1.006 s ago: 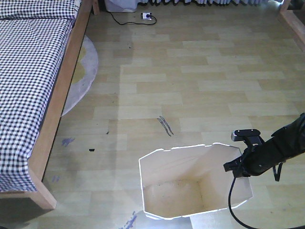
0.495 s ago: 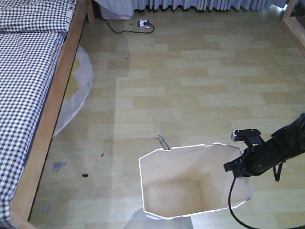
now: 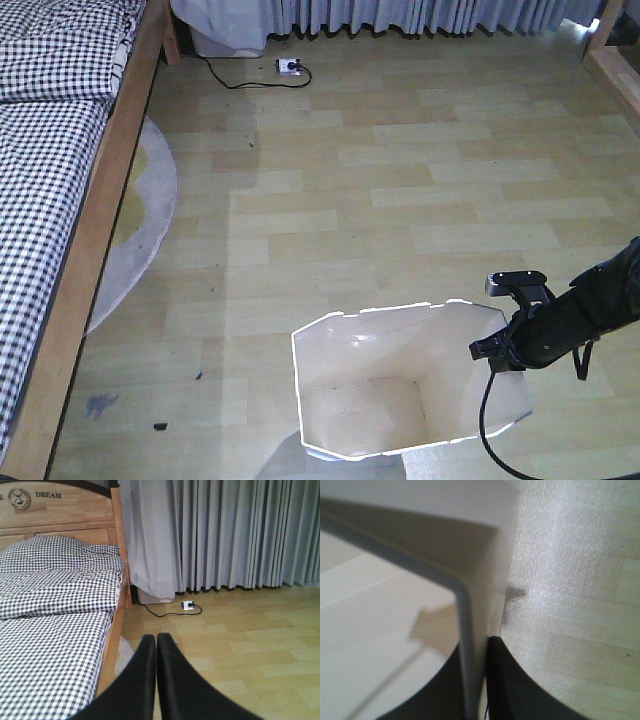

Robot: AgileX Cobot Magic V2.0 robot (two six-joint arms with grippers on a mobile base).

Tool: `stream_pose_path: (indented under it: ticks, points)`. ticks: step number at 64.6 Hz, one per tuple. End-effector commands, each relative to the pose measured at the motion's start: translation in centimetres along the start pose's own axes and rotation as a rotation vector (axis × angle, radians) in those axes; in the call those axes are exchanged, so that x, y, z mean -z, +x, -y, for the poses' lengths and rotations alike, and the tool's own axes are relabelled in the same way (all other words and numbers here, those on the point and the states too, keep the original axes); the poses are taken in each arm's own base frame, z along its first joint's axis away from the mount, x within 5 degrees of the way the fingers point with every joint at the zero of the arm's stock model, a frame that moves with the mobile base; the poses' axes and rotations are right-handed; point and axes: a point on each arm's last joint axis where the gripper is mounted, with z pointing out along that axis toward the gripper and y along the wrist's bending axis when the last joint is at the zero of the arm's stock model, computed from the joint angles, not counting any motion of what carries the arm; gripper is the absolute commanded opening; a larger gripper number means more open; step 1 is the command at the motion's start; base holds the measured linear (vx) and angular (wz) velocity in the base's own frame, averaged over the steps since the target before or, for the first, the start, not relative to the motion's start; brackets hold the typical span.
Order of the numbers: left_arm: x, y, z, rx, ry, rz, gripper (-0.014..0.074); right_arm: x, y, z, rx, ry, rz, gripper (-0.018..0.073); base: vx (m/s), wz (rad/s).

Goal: Move trash bin to bedside with robot
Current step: 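Drive toward the bed carrying the bin with the right gripper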

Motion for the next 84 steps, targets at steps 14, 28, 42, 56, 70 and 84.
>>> stream_pose_path:
  ticks: [14,28,42,56,70,84]
  points:
    - [0.2,-1.38,0.06,0.009,0.007,0.098,-0.0006,2.06,-1.3,-1.24,-0.008,-0.107,0.056,-0.0006,0.31,-0.01]
    - [0.2,-1.38,0.06,0.009,0.007,0.098,-0.0006,2.06,-1.3,-1.24,-0.008,-0.107,0.056,-0.0006,0.3,0.03]
    - [0.2,-1.38,0.06,0.009,0.007,0.098,-0.0006,2.06,-1.3,-1.24,-0.008,-0.107,0.056,-0.0006,0.31,0.02]
    - [0.2,-1.38,0.06,0.009,0.007,0.098,-0.0006,2.06,-1.3,-1.24,-0.007,-0.107,0.056,-0.0006,0.32,0.0]
    - [0.2,-1.38,0.06,0.009,0.007,0.098,-0.0006,2.06,-1.3,-1.24,-0.007,-0.107,0.056,-0.0006,0.34,-0.01]
    - [0.2,-1.38,0.06,0.009,0.007,0.098,-0.0006,2.06,-1.3,-1.24,-0.007,-0.107,0.056,-0.0006,0.34,0.01]
